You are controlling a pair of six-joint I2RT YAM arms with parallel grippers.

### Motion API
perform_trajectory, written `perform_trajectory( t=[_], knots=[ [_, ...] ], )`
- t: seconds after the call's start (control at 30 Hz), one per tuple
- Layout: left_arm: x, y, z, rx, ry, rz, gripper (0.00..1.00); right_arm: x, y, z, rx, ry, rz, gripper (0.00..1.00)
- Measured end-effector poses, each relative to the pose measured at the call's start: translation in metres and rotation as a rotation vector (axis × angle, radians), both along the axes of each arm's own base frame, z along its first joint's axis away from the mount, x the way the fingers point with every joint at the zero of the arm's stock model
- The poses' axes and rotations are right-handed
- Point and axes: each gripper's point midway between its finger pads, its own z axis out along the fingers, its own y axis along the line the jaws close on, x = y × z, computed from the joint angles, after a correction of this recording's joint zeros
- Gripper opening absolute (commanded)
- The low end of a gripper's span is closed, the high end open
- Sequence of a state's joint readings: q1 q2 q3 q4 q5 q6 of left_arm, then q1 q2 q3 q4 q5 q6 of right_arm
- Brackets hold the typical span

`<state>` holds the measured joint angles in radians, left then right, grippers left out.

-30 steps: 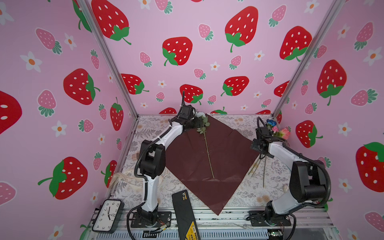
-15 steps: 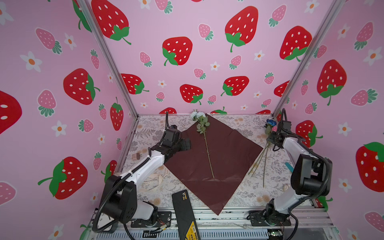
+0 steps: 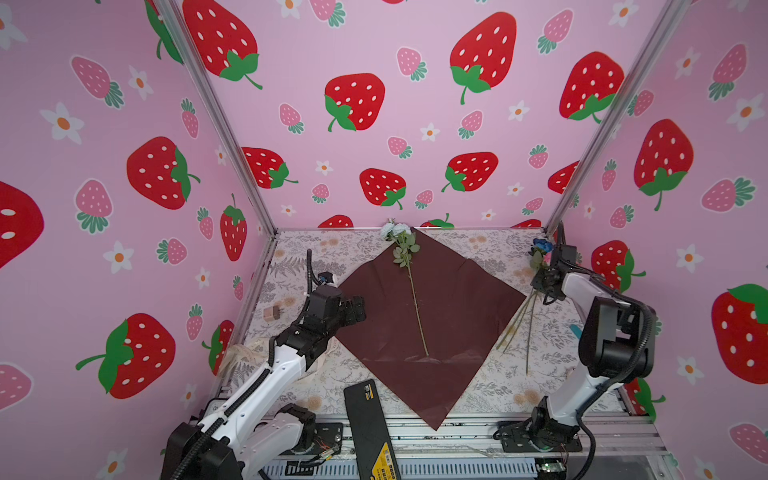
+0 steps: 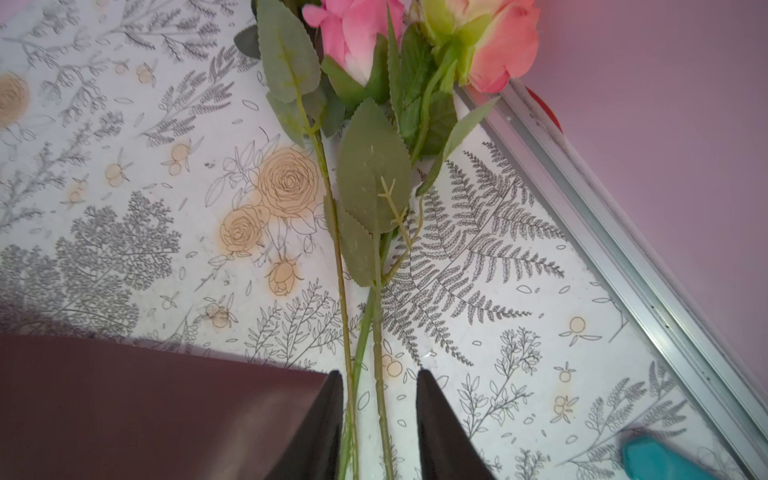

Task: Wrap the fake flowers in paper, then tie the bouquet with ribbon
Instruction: 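Grasp a pink rose stem with the right gripper while the left gripper withdraws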

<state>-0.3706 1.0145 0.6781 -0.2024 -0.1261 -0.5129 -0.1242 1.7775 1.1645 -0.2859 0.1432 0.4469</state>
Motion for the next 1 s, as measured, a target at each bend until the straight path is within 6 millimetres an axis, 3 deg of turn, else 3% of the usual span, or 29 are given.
perform_trajectory(
  t=[0.2, 0.43, 0.83, 1.0],
  knots=[
    [0.0, 0.005, -0.002, 0.004, 0.006, 0.03, 0.97, -0.013, 0.004, -0.034, 0.03, 0.084, 0.009, 0.32],
    [0.0, 0.005, -0.004, -0.006, 0.016, 0.041, 0.97, -0.017, 0.009, -0.052, 0.057, 0.122, 0.021, 0.29],
    [0.0, 0.007, -0.005, -0.004, 0.02, 0.053, 0.97, -0.01, 0.011, -0.052, 0.063, 0.097, 0.05, 0.01],
    [0.0, 0.008, -0.009, 0.001, 0.029, 0.06, 0.97, -0.012, 0.009, -0.052, 0.041, 0.112, 0.066, 0.0]
  ],
)
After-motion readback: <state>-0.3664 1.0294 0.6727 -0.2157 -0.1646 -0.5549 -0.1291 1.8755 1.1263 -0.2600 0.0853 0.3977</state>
